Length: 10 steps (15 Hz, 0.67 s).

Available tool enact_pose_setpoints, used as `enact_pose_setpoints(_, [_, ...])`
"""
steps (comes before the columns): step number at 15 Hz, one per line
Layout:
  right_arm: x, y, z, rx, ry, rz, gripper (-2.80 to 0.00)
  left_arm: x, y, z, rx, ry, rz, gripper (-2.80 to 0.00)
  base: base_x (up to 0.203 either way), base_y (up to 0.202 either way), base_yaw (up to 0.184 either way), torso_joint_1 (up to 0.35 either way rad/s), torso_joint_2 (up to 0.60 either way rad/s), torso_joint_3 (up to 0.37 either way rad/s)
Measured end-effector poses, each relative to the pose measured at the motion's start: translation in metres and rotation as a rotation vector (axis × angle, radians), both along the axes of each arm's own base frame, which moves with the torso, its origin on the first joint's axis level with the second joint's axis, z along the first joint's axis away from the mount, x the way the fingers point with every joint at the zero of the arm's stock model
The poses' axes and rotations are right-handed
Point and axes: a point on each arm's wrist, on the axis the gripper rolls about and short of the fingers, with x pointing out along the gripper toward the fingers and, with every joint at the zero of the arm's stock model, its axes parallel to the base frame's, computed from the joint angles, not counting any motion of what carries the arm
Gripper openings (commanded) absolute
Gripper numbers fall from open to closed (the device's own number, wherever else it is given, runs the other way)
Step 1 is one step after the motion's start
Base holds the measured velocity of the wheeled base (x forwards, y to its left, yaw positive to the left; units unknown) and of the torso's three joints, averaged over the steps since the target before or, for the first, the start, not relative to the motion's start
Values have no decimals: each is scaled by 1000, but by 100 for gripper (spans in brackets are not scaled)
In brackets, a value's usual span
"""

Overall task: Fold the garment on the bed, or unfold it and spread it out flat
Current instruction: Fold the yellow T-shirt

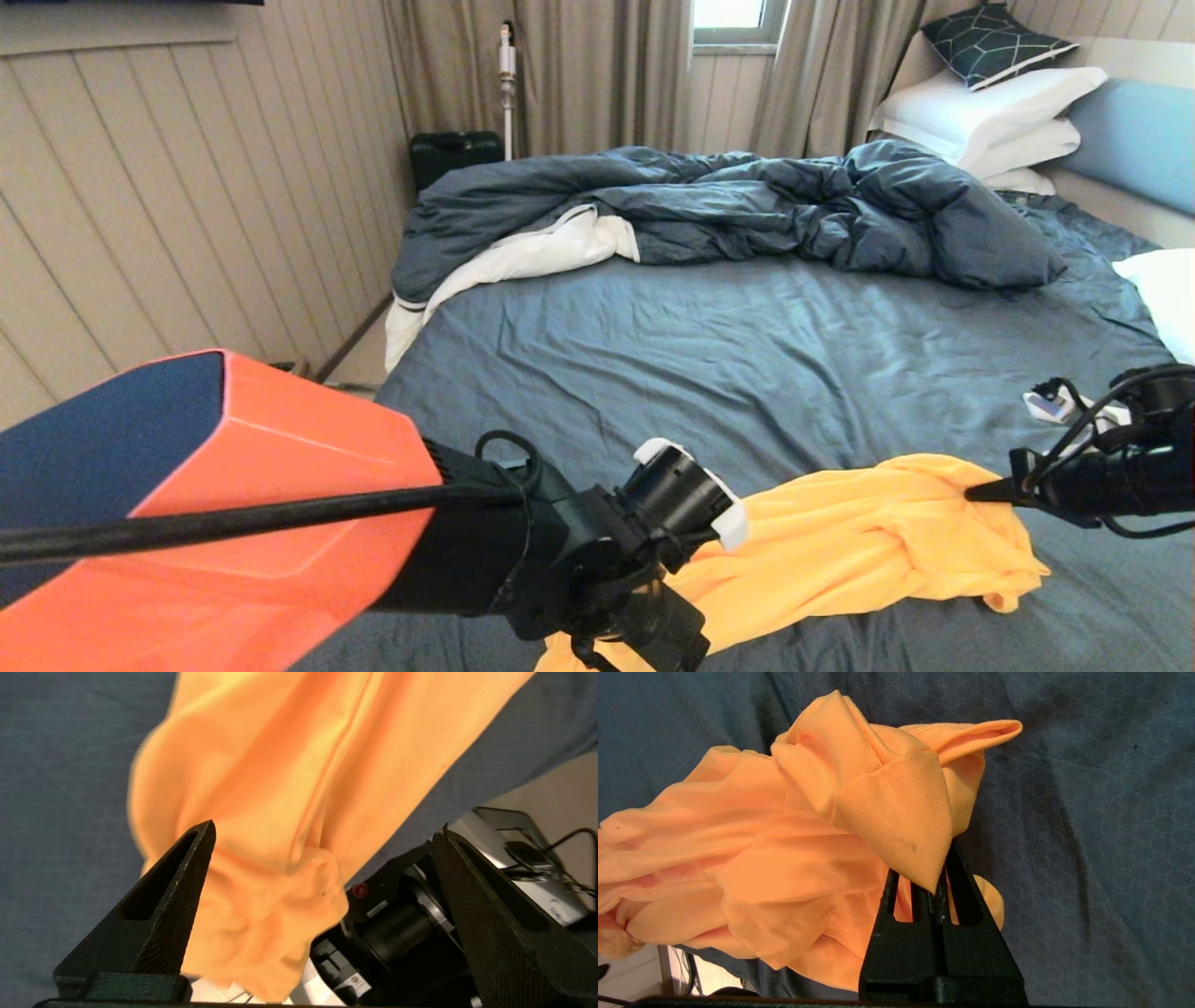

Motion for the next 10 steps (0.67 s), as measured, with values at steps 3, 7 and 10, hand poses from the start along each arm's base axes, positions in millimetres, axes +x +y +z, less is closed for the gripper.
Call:
enact_pose_setpoints(3, [0, 0, 0, 0, -1, 0, -280, 7, 1, -11, 27, 5, 23, 0, 0, 0, 0, 0, 0, 0])
enact_pose_setpoints(7, [-1, 0, -1, 2, 3, 0, -280, 17, 6, -15, 36, 9, 48, 0, 0, 0, 0, 0, 0, 0])
enact_pose_setpoints(10, [-1, 0, -1, 3, 4, 0, -280, 18, 10, -18, 49, 17, 57, -280, 0, 0, 0, 0, 0, 0])
